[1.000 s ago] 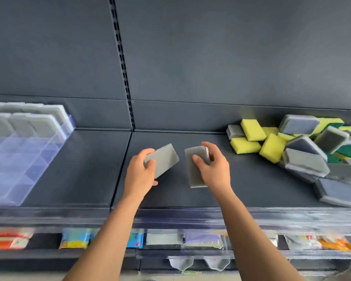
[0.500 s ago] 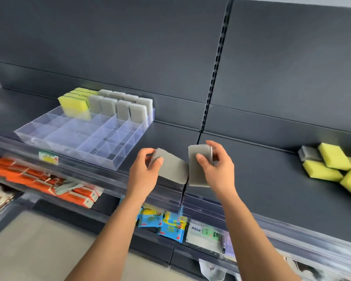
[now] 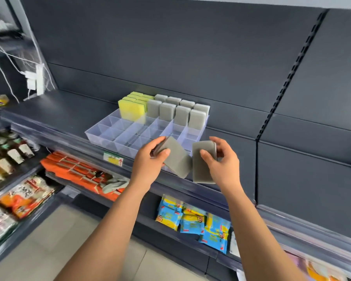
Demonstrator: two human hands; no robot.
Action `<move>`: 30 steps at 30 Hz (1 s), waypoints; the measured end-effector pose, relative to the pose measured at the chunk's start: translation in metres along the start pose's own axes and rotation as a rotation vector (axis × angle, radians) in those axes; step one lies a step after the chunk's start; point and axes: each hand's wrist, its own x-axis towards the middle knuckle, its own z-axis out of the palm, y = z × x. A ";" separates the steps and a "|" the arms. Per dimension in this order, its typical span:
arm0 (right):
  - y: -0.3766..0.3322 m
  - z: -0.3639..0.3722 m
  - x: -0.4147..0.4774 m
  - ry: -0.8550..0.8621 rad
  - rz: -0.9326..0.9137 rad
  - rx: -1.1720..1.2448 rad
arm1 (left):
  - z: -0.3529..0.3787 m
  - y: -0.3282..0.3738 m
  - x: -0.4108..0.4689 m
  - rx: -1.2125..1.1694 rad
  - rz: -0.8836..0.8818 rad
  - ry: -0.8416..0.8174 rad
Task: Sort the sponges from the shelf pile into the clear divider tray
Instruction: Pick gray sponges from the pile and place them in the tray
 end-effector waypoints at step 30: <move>-0.015 0.166 0.170 0.051 -0.215 -0.033 | -0.067 -0.001 0.219 0.466 0.299 0.140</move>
